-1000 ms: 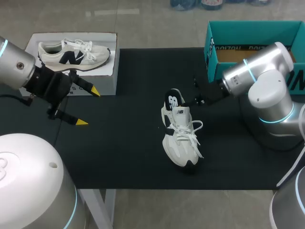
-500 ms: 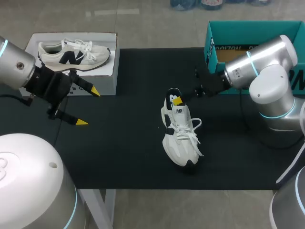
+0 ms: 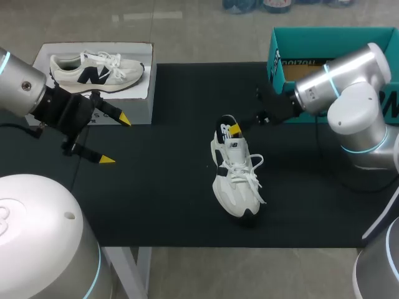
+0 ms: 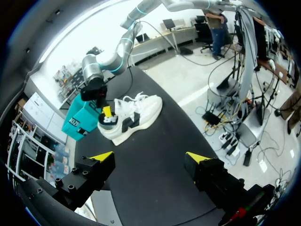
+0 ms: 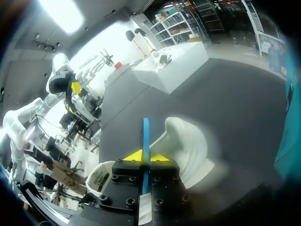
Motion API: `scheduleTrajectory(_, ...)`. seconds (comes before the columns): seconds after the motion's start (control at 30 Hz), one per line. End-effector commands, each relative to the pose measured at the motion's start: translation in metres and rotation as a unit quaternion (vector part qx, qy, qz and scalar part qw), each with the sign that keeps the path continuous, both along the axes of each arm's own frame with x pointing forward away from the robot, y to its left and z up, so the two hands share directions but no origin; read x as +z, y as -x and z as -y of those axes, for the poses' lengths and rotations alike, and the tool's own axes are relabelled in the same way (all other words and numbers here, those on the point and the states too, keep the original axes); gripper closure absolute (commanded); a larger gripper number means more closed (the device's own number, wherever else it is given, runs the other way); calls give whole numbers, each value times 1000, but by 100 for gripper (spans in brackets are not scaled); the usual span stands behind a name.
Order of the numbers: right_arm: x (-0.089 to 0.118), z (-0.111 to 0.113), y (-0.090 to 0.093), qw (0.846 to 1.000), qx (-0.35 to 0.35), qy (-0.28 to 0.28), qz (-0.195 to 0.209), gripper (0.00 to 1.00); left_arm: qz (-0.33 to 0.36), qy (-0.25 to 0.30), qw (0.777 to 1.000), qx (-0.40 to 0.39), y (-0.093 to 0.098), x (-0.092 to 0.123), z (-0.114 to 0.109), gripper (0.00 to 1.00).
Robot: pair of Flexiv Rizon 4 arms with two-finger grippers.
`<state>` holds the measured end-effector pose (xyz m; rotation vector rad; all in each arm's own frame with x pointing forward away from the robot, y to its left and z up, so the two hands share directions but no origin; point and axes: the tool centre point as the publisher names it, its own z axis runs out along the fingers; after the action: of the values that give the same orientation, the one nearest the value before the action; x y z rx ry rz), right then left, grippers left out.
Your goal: Take the shoe out of the shoebox, open the shoe tongue, remove and reinsert the insole, then place the shoe into the shoebox
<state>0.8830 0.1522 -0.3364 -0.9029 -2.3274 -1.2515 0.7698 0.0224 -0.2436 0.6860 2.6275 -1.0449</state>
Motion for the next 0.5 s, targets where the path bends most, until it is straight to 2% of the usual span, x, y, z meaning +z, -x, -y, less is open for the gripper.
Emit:
scheduleTrajectory(0.03,-4,-1,7,1000,1,1,-3,100,-1,-2,1000,-1,0,0,0,0)
scheduleTrajectory(0.5,-26,0,31,999,10,15,-30,100,-1,-2,1000,-1,0,0,0,0)
